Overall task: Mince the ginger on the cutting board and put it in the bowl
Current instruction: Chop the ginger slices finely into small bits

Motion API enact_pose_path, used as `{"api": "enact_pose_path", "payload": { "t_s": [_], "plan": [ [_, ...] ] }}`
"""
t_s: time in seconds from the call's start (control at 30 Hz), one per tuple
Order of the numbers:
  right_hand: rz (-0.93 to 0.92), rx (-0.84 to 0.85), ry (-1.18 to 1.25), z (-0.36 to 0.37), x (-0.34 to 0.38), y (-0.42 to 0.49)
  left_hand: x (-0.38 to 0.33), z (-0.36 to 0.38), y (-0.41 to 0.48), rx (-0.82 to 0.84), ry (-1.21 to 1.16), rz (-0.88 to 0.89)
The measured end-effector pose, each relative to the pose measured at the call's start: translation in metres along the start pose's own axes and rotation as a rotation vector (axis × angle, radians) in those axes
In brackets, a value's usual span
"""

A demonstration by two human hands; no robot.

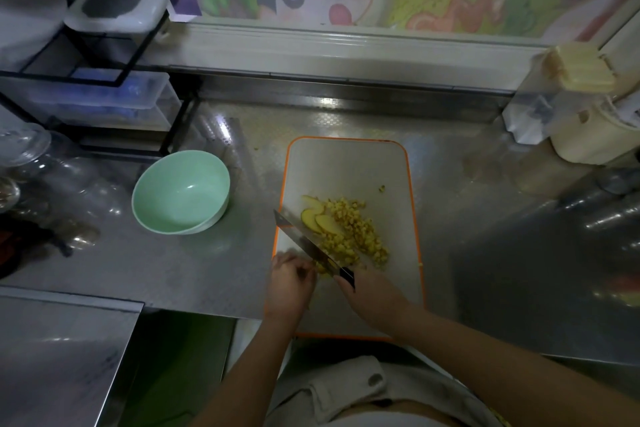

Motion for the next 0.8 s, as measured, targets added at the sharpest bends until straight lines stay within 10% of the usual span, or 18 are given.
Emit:
{"api": "enact_pose_path", "payload": {
  "t_s": [0.67,0.8],
  "plan": [
    [-0.021,-0.073,0.094,-0.012,-0.021,0.008,-0.011,-0.003,-0.003,0.119,-0.029,0.132],
    [-0.050,-0.104,0.064,-0.016,-0.017,0.004,-0.015,0.011,-0.016,0.319,0.294,0.312]
  ]
}}
Point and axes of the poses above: each hand's wrist, its own y-axis towards the middle knuckle, its own z-axis out of the palm, x = y × z, the point moved 9 cm from there along y, towards the middle knuckle, and after that the axes turned 10 degrees about -x, right-handed, at the moved point
